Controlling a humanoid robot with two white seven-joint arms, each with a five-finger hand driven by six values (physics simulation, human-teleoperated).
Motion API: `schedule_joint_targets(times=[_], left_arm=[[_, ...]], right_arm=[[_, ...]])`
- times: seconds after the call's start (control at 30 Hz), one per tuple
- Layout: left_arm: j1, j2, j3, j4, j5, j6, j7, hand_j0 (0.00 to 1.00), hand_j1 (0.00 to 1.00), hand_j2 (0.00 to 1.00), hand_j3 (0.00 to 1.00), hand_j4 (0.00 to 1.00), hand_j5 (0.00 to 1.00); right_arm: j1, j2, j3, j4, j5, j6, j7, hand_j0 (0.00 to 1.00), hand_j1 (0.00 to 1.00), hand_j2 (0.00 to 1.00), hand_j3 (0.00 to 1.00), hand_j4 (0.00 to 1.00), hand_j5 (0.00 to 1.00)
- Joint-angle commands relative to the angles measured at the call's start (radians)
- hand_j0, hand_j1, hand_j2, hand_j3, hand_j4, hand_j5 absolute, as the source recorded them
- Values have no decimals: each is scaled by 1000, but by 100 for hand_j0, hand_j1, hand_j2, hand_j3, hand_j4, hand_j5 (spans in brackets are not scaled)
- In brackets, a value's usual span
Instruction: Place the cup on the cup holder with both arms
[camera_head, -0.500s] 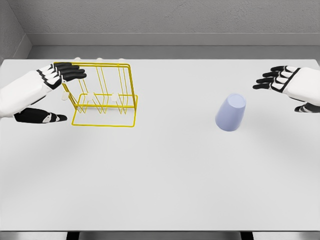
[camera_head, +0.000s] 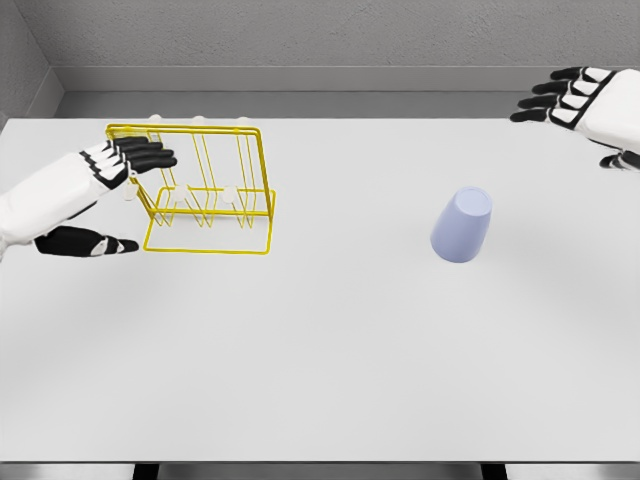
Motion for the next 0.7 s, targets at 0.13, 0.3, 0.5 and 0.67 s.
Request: schedule_joint_targets(times=[0.13,0.3,0.5,0.67], left_arm=[[23,-21,-1,-4,64,1,2,100,100,100,100,100,100],[90,-10,-10,-13,227,1,2,100,100,100,100,100,100],[107,-21,-84,-16,283,1,4,100,100,100,100,100,100],[106,-22,-141,-27,290,1,4,100,100,100,100,100,100]], right_arm=[[-54,82,162,-4,190,0,88,100,100,100,100,100,100],[-155,112,240,13,193,0,160,100,100,100,100,100,100],[-221,152,331,31,196,0,193,100,100,100,100,100,100],[-272,175,358,83,72,0,188,100,100,100,100,100,100]])
